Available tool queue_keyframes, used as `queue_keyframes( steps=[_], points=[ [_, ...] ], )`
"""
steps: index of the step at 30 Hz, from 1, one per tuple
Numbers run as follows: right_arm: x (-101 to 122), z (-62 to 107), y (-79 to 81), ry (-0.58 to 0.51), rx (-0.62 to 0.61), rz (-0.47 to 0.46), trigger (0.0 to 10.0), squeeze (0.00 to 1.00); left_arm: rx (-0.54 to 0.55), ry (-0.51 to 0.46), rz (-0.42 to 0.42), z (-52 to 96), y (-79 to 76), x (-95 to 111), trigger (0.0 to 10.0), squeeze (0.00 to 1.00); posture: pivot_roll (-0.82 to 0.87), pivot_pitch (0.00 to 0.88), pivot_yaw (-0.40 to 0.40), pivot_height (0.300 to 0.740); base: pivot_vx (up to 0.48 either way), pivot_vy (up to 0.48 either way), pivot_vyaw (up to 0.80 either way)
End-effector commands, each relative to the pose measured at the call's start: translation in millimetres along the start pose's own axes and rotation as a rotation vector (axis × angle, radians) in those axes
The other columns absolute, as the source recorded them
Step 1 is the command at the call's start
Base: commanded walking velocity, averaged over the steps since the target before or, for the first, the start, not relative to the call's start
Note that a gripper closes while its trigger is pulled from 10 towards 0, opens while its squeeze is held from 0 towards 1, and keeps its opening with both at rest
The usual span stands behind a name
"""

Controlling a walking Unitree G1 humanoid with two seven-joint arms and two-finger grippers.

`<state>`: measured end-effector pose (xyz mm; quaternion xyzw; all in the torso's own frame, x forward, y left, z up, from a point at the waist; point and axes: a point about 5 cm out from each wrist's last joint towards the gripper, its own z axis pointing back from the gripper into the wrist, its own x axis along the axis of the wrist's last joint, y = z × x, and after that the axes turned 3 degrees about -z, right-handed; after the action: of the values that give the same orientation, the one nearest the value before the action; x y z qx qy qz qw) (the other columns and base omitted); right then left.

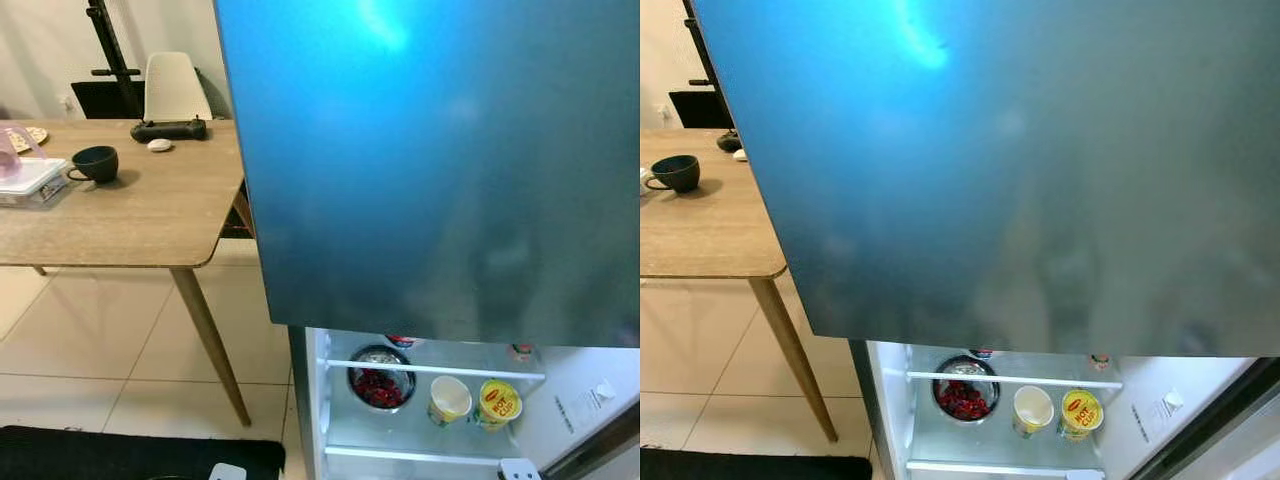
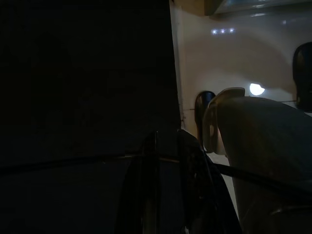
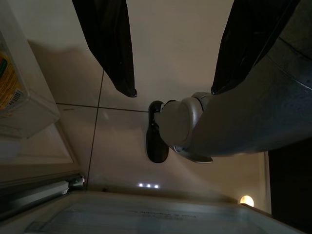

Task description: Restocking fridge

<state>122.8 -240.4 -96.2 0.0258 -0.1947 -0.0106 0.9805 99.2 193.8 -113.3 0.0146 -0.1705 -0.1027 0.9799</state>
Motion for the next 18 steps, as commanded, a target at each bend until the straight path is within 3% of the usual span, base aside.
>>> queue_keyframes(
  steps=[1,5,18],
  points=[
    [-1,-0.2,0.5,0.001,-0.007,0.002,10.0,0.0,-0.05,0.104,0.005,2.6,-10.2,-25,10.0,0.0,-0.06,0.0,-0.035,0.74,0.0,0.0,0.0],
    [-3,-0.2,0.5,0.009,-0.019,-0.001,10.0,0.0,-0.077,0.149,0.016,4.7,-15.4,-37,10.0,0.0,-0.06,0.0,-0.035,0.74,0.0,0.0,0.0],
    [0,1.7,-5.6,-0.025,-0.033,-0.03,10.0,0.0,-0.074,0.152,-0.026,4.3,-15.5,-36,10.0,0.0,-0.07,0.0,-0.043,0.74,0.0,0.0,0.0]
  ],
)
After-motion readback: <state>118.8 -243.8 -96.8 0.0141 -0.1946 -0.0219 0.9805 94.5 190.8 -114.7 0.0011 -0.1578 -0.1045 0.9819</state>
